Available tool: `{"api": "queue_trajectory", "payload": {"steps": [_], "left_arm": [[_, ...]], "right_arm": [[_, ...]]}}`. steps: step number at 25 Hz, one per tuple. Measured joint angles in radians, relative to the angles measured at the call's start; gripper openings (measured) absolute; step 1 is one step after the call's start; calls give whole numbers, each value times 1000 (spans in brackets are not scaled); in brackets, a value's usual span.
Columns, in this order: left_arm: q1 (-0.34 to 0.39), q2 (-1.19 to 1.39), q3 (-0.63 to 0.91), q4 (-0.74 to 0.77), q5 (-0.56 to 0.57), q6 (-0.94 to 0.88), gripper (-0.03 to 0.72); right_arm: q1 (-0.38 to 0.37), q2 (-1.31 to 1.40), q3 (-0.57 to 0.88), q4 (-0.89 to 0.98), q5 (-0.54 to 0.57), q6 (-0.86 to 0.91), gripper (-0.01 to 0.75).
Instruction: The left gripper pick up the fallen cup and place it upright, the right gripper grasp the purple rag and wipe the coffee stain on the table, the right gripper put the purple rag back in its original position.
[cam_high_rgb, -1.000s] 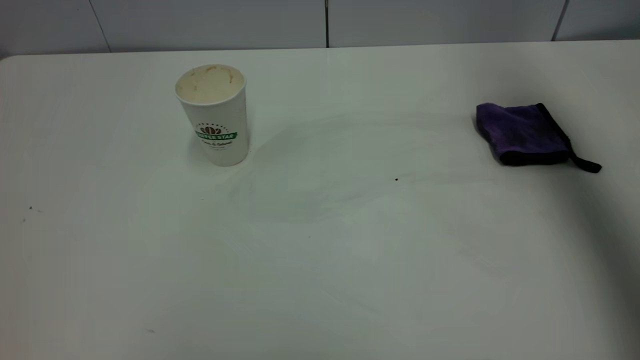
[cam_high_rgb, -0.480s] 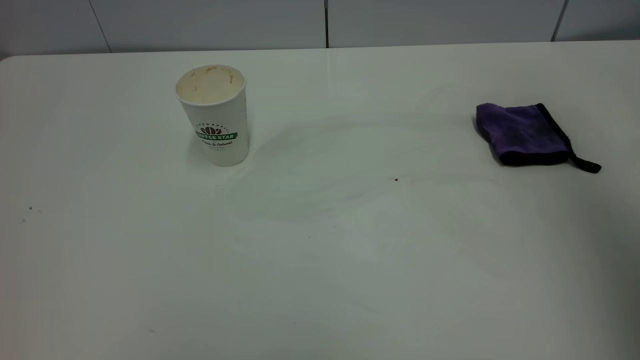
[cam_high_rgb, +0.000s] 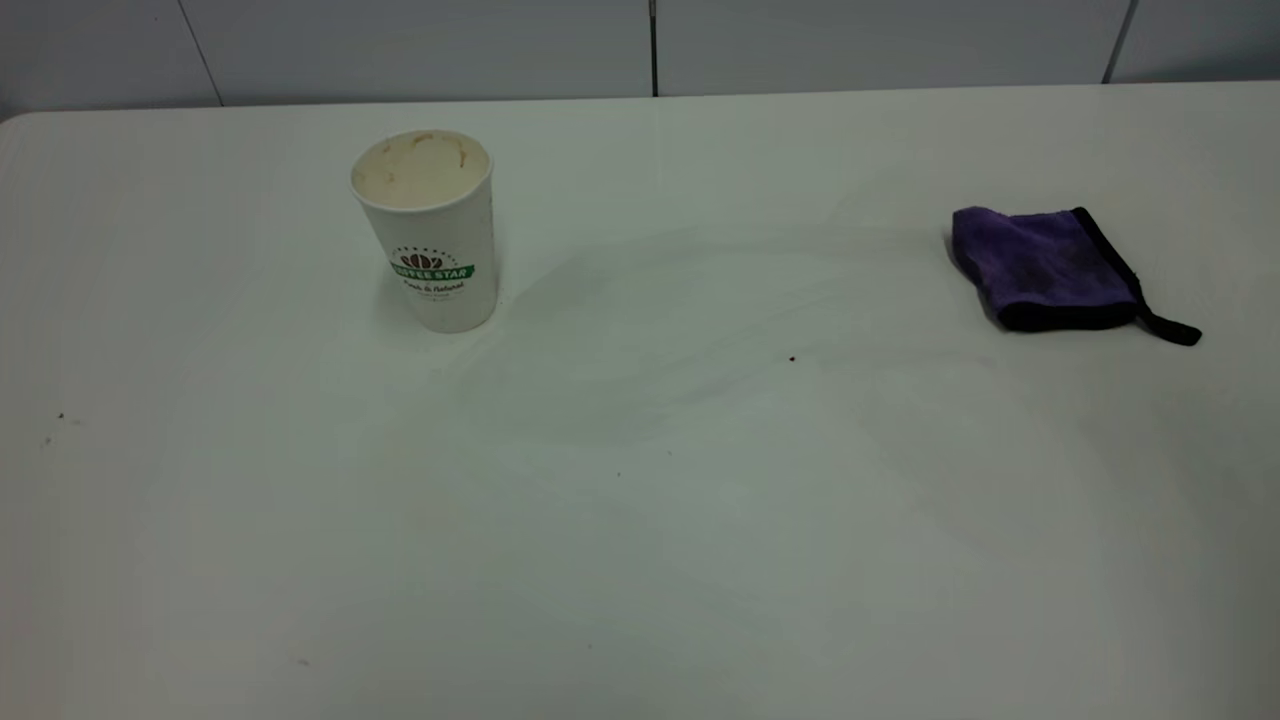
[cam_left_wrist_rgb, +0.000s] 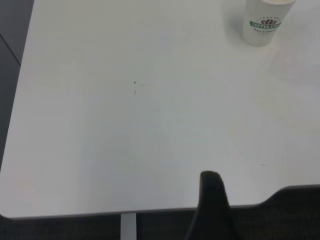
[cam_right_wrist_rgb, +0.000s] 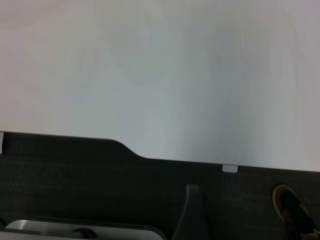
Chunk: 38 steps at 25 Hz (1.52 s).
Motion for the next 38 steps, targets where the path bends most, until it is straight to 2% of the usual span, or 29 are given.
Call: {"api": "queue_trajectory", "payload": {"steps": [5,9,24,30,38], "left_arm": [[0,0,0,0,0,-5,580],[0,0,0,0,0,-5,580],[0,0,0,0,0,-5,580],[0,0,0,0,0,-5,580],[0,0,0,0,0,-5,580]], "right_arm": [[0,-44,114,-17,-37,0,698],[0,-44,153,-22,-53,0,694],[0,-63,155,-33,-64,4,634],[0,-245,155,-34,-63,4,589],[0,-428,155,-52,-53,3,580]]}}
